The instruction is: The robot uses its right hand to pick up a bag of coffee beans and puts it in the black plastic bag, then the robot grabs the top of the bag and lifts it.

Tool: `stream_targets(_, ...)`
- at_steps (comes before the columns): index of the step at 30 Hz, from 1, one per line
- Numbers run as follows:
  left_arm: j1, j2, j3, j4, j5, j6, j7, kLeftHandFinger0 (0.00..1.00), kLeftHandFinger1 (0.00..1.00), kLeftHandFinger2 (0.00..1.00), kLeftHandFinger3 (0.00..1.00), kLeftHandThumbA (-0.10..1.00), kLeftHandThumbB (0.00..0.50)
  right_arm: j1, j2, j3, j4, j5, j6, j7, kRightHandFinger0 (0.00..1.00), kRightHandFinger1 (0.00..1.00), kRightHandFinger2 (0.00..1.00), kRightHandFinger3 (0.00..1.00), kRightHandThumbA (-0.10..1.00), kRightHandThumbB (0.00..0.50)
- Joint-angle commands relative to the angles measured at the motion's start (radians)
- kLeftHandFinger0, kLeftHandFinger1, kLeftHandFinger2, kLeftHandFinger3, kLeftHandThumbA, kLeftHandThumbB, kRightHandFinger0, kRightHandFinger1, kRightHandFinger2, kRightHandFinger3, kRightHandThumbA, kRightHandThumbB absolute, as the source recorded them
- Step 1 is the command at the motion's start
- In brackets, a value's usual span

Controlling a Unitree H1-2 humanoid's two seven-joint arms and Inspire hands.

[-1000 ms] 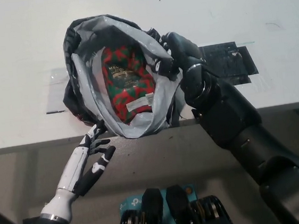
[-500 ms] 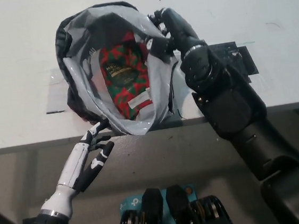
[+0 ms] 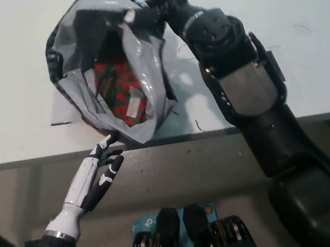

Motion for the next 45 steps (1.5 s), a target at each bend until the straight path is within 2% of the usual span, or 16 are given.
stream_targets(1,-0.037,0.017,-0.002,0.006,0.015,-0.05,-0.001,0.77,0.81,0.93,1.0,0.99,0.072,-0.138,0.026,-0.002,-0.013,0.032,0.006,0.058,0.0,0.21,0.5,0.57,0.37,0.088)
stream_targets(14,-0.043,0.021,-0.004,0.007,0.032,-0.051,-0.002,0.77,0.79,0.92,1.0,1.0,0.079,-0.194,0.025,-0.016,0.046,0.025,0.006,0.041,0.0,0.34,0.67,0.74,0.33,0.071)
stream_targets(16,-0.044,0.021,-0.005,0.007,0.033,-0.051,-0.004,0.77,0.79,0.92,1.0,1.0,0.072,-0.207,0.027,-0.032,0.063,0.036,0.006,0.028,0.0,0.34,0.69,0.8,0.3,0.038)
stream_targets(19,-0.044,0.022,-0.006,0.007,0.037,-0.049,-0.005,0.77,0.78,0.91,1.0,1.0,0.07,-0.225,0.028,-0.047,0.084,0.052,0.006,0.015,0.0,0.32,0.66,0.63,0.3,0.043)
stream_targets(21,-0.041,0.02,-0.007,0.006,0.037,-0.047,-0.005,0.78,0.78,0.91,1.0,1.0,0.07,-0.233,0.018,-0.012,0.087,0.006,0.006,-0.009,0.0,0.33,0.66,0.64,0.37,0.075)
stream_targets(22,-0.039,0.019,-0.007,0.006,0.036,-0.046,-0.005,0.78,0.78,0.91,1.0,0.99,0.075,-0.234,0.01,0.02,0.085,-0.036,-0.012,-0.036,0.09,0.44,0.79,0.7,0.32,0.09)
stream_targets(23,-0.036,0.018,-0.007,0.005,0.035,-0.044,-0.006,0.78,0.78,0.9,1.0,0.99,0.076,-0.235,-0.001,0.059,0.081,-0.086,-0.05,-0.078,0.16,0.48,0.75,0.64,0.13,0.109)
stream_targets(24,-0.036,0.019,-0.008,0.003,0.035,-0.041,-0.008,0.78,0.78,0.9,1.0,0.99,0.076,-0.241,-0.001,0.053,0.089,-0.083,-0.07,-0.097,0.1,0.42,0.7,0.59,-0.04,0.116)
stream_targets(25,-0.037,0.021,-0.009,-0.001,0.038,-0.04,-0.009,0.78,0.78,0.9,1.0,0.99,0.069,-0.259,0.002,0.027,0.105,-0.05,-0.079,-0.11,0.01,0.34,0.63,0.63,-0.1,0.092)
stream_targets(26,-0.037,0.021,-0.01,-0.002,0.039,-0.041,-0.008,0.77,0.77,0.9,1.0,0.99,0.064,-0.284,0.011,-0.028,0.125,0.009,-0.054,-0.113,0.0,0.31,0.6,0.8,-0.1,0.101)
stream_targets(27,-0.038,0.02,-0.01,-0.002,0.04,-0.043,-0.008,0.77,0.77,0.9,1.0,0.99,0.063,-0.302,0.016,-0.065,0.138,0.05,-0.036,-0.115,0.0,0.3,0.61,0.77,-0.1,0.098)
stream_targets(28,-0.038,0.02,-0.01,-0.001,0.039,-0.047,-0.007,0.77,0.77,0.9,1.0,0.98,0.058,-0.35,0.036,-0.186,0.17,0.171,-0.006,-0.142,0.0,0.25,0.63,1.0,-0.1,0.096)
stream_targets(32,-0.039,0.019,-0.012,0.004,0.043,-0.056,-0.002,0.76,0.76,0.89,1.0,0.97,0.056,-0.432,0.053,-0.384,0.241,0.345,0.006,-0.184,0.0,0.23,0.7,1.0,-0.1,0.135)
stream_targets(35,-0.037,0.02,-0.012,-0.003,0.042,-0.049,-0.005,0.76,0.77,0.9,1.0,0.98,0.063,-0.501,0.045,-0.501,0.306,0.441,0.006,-0.199,0.0,0.13,0.62,0.86,-0.1,0.132)
stream_targets(36,-0.039,0.021,-0.013,-0.004,0.043,-0.047,-0.006,0.76,0.77,0.9,1.0,0.98,0.062,-0.515,0.043,-0.524,0.316,0.452,0.006,-0.203,0.0,0.12,0.62,1.0,-0.1,0.101)
stream_targets(45,-0.041,0.023,-0.016,-0.011,0.042,-0.04,-0.012,0.76,0.76,0.9,1.0,0.98,0.06,-0.58,0.054,-0.669,0.352,0.522,-0.013,-0.278,0.0,0.06,0.65,1.0,-0.1,0.088)
